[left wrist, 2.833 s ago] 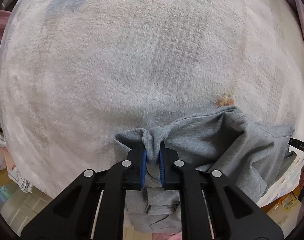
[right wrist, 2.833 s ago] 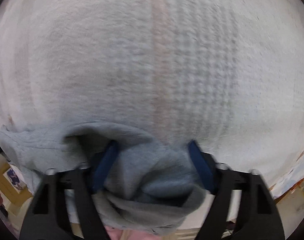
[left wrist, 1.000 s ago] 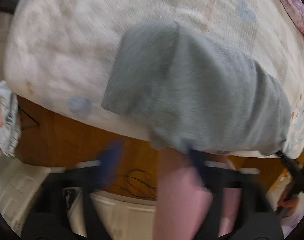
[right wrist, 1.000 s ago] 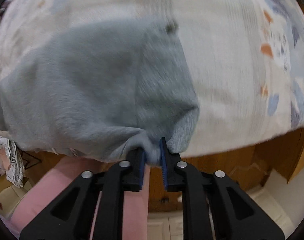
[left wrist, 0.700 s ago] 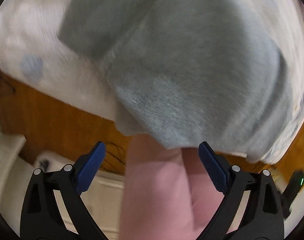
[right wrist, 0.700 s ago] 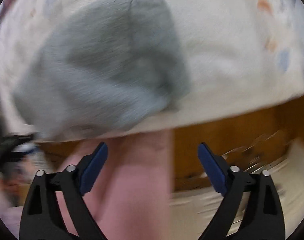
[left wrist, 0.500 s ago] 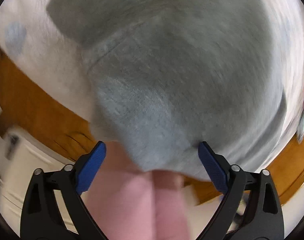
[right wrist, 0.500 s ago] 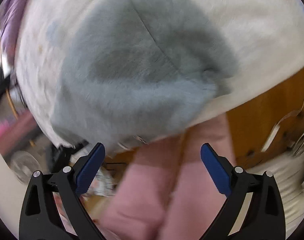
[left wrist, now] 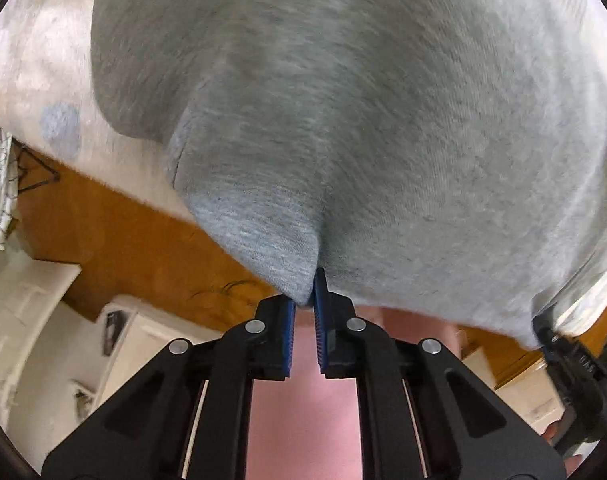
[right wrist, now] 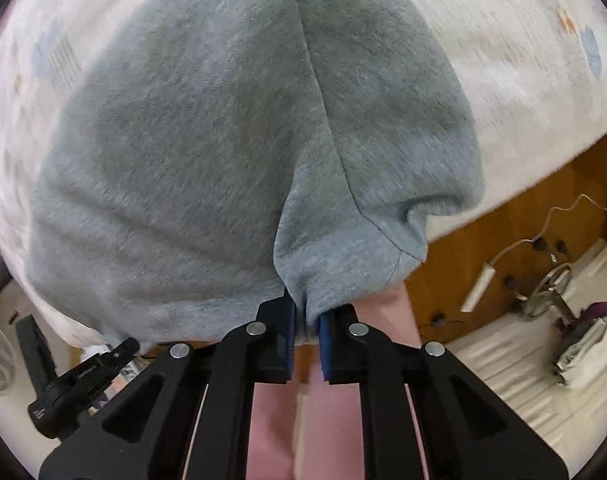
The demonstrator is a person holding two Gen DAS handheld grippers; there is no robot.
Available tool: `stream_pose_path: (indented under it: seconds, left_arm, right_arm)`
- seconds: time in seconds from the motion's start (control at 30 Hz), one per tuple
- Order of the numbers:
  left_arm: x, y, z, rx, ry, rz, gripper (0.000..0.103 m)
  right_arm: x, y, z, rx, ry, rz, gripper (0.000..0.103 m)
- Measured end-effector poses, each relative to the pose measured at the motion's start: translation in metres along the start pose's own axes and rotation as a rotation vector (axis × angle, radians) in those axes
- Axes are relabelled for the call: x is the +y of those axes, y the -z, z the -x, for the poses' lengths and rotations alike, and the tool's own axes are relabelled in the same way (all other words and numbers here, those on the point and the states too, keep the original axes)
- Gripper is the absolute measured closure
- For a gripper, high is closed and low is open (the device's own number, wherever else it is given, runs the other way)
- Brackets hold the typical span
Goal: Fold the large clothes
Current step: 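Lift the edge with both tools and fold it over the bundle, then open both tools and release the grey hoodie bundle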
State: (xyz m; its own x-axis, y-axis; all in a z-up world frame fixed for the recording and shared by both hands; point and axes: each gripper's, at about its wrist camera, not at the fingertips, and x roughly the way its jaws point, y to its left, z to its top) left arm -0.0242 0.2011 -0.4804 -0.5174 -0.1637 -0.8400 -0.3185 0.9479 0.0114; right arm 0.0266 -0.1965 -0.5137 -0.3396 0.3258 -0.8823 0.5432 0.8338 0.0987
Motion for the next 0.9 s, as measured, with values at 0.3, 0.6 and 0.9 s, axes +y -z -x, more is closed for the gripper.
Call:
stream_pose_path:
  seconds: [0.3,0.6,0.9]
  left_arm:
    - [-0.014,0.015,-0.029,0.062,-0.244,-0.168,0.010]
    - [-0.018,0.014,0.083,-0.226,-0.179,-0.308,0.010]
    - [0.039,-0.115,0.117,-0.242,0.019,0.017,0.011]
  right_arm:
    - [0.003,-0.008,-0.021,0.061,0.244,0.079,0.029]
    - [-0.010,0.004,0.093,-0.223,0.055,0.149,0.013]
    - [0.014,-0.121,0.092,-0.149,-0.077,0.029,0.017]
